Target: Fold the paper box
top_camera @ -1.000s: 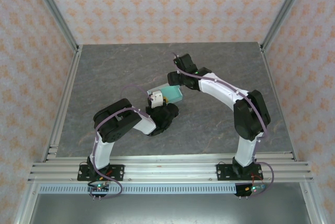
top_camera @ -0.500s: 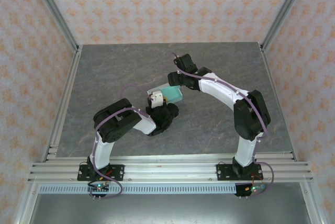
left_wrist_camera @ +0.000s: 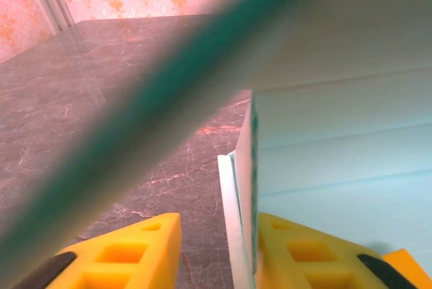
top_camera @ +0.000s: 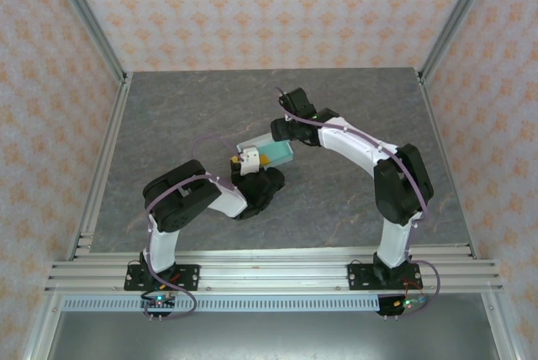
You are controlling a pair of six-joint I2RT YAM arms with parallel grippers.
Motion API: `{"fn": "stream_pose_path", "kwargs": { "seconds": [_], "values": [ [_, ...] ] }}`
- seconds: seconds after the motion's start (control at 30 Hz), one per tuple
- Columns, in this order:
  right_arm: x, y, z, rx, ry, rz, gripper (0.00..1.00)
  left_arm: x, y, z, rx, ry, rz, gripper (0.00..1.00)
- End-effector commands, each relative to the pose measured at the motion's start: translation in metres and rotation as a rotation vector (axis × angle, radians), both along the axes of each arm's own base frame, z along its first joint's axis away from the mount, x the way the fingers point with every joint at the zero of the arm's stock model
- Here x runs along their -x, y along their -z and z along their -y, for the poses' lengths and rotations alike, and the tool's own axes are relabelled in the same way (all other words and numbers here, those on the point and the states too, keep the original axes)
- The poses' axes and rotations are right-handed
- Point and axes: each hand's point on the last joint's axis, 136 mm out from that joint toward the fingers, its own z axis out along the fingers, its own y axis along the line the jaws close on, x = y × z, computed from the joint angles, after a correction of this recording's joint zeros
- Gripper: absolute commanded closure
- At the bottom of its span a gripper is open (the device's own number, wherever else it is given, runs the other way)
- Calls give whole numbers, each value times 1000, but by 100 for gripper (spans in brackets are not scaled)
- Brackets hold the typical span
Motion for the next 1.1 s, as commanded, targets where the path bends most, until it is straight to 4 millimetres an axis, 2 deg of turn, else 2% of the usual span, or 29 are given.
{"fn": "stream_pose_path", "kwargs": {
  "seconds": [0.0,0.2,0.27,0.53,1.07],
  "values": [
    [7,25,11,87,4,-52,35,18,27,-10,-98,44,-132,63],
    [6,27,10,87,4,-56,36,26,30,-7,-82,84,-162,56],
    [5,26,9,87,3,-55,36,28,22,-6,-53,98,-156,54],
    [4,28,11,102,6,-52,36,37,23,-3,-13,164,-217,47],
    [3,28,9,96,5,-55,37,52,16,18,74,334,-335,26]
  ]
}}
